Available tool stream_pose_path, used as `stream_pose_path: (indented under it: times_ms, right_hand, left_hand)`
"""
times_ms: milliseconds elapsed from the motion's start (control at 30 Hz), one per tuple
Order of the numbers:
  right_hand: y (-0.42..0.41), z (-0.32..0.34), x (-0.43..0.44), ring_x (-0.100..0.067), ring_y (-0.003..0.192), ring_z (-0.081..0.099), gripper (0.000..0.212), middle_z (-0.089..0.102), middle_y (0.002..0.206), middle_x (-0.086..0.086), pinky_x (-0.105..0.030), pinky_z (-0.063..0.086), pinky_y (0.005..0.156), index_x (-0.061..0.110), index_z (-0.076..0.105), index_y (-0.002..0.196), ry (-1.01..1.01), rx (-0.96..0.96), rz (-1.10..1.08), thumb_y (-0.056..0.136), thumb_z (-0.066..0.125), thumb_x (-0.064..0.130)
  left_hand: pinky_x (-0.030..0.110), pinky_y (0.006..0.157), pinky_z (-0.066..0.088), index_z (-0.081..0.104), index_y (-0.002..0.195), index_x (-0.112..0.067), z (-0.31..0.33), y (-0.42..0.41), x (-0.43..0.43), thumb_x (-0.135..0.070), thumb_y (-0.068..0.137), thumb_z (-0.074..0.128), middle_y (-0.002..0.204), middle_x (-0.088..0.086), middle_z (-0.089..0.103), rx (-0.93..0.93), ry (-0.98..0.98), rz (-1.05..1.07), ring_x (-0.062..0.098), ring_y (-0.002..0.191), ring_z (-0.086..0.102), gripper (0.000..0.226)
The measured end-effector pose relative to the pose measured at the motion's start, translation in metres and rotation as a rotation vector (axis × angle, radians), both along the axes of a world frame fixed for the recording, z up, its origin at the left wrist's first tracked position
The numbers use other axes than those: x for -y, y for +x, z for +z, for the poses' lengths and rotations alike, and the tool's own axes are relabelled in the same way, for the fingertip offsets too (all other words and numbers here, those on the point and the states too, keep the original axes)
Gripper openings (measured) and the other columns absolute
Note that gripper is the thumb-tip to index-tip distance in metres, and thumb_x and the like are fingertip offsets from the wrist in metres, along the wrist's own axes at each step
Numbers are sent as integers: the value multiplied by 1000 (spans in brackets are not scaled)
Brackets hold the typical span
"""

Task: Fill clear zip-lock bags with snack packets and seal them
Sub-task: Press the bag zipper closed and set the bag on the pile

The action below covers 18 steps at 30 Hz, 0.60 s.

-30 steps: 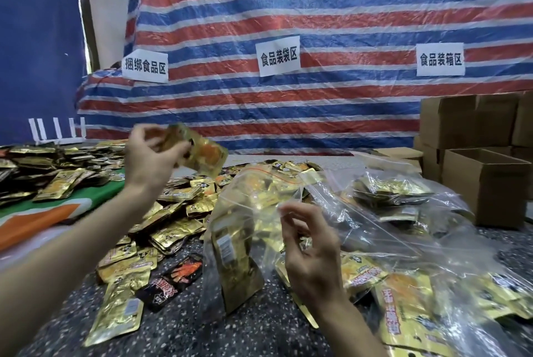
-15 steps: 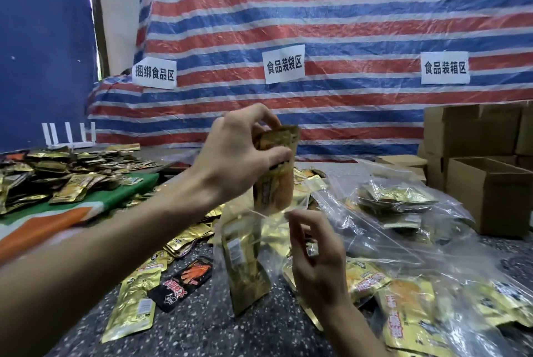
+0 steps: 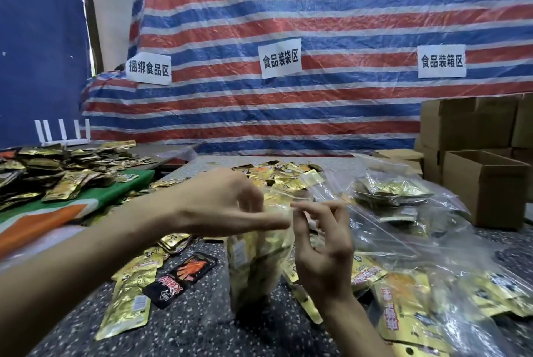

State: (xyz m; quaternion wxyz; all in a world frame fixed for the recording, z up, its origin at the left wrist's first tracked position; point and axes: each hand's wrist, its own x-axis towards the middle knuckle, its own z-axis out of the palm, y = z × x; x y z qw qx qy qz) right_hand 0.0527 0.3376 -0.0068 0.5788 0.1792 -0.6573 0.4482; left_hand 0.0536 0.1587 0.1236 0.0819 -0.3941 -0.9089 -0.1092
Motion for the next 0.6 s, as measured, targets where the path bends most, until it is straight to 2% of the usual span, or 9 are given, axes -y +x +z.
stream_pose_path:
  times_ms: [100, 167, 233, 333, 367, 433, 500, 567, 600]
  right_hand:
    - [1, 2, -5, -14, 108, 52, 6, 46, 106, 7, -41, 52, 83, 23, 66, 87, 43, 44, 24, 87, 61, 26]
    - [2, 1, -9, -18, 122, 49, 11, 47, 116, 6, -50, 50, 93, 19, 64, 81, 88, 127, 67, 83, 61, 29]
    - [3, 4, -15, -17, 128, 48, 13, 49, 126, 7, -46, 47, 100, 19, 62, 80, 145, 193, 107, 81, 61, 32]
    - [5, 19, -23, -4, 117, 55, 14, 60, 119, 14, -14, 42, 94, 21, 61, 76, 230, 288, 167, 81, 61, 34]
    - [5, 24, -26, -3, 107, 60, 11, 64, 108, 16, -13, 45, 88, 21, 62, 76, 259, 334, 199, 82, 63, 30]
    - [5, 33, -30, -11, 87, 67, 4, 69, 91, 10, -29, 56, 76, 18, 67, 81, 324, 421, 243, 85, 68, 17]
    - [9, 42, -31, -14, 80, 67, 10, 69, 86, 4, -37, 58, 71, 15, 70, 85, 379, 441, 230, 86, 71, 5]
    - [16, 55, -32, -14, 82, 67, 11, 69, 89, 0, -31, 58, 71, 13, 73, 85, 405, 442, 237, 86, 72, 2]
    - [19, 62, -33, -14, 83, 66, 11, 68, 90, -1, -30, 58, 72, 12, 75, 86, 408, 451, 249, 86, 73, 1]
  left_hand:
    - [32, 83, 47, 59, 70, -37, 1, 0, 15, -70, 79, 49, 94, -15, 65, -105, -35, -78, 2, 89, 58, 36]
    - [23, 92, 41, 60, 72, -35, 1, -1, 26, -67, 78, 51, 110, -15, 60, -146, 13, -76, -2, 104, 51, 34]
    - [20, 95, 38, 60, 72, -36, 3, -2, 39, -67, 75, 53, 119, -17, 54, -187, 69, -46, -4, 114, 43, 32]
    - [20, 87, 45, 63, 71, -35, 6, -4, 59, -67, 69, 59, 108, -17, 58, -196, 197, -6, -4, 105, 51, 32]
    - [18, 80, 47, 64, 71, -34, 7, -4, 66, -66, 69, 59, 97, -18, 61, -178, 213, 2, -2, 95, 56, 33]
    - [16, 67, 50, 67, 73, -31, 7, -5, 76, -64, 69, 60, 78, -16, 66, -97, 212, 27, 1, 80, 62, 34]
    - [20, 67, 55, 70, 78, -29, 5, -7, 84, -51, 75, 68, 79, -17, 69, 8, 215, 50, 3, 76, 65, 22]
    - [28, 73, 58, 72, 83, -28, 3, -11, 91, -29, 81, 75, 84, -17, 71, 76, 243, 58, 5, 79, 68, 3]
    - [30, 75, 59, 73, 84, -27, 2, -11, 94, -21, 82, 75, 85, -16, 72, 92, 268, 62, 6, 80, 68, 6]
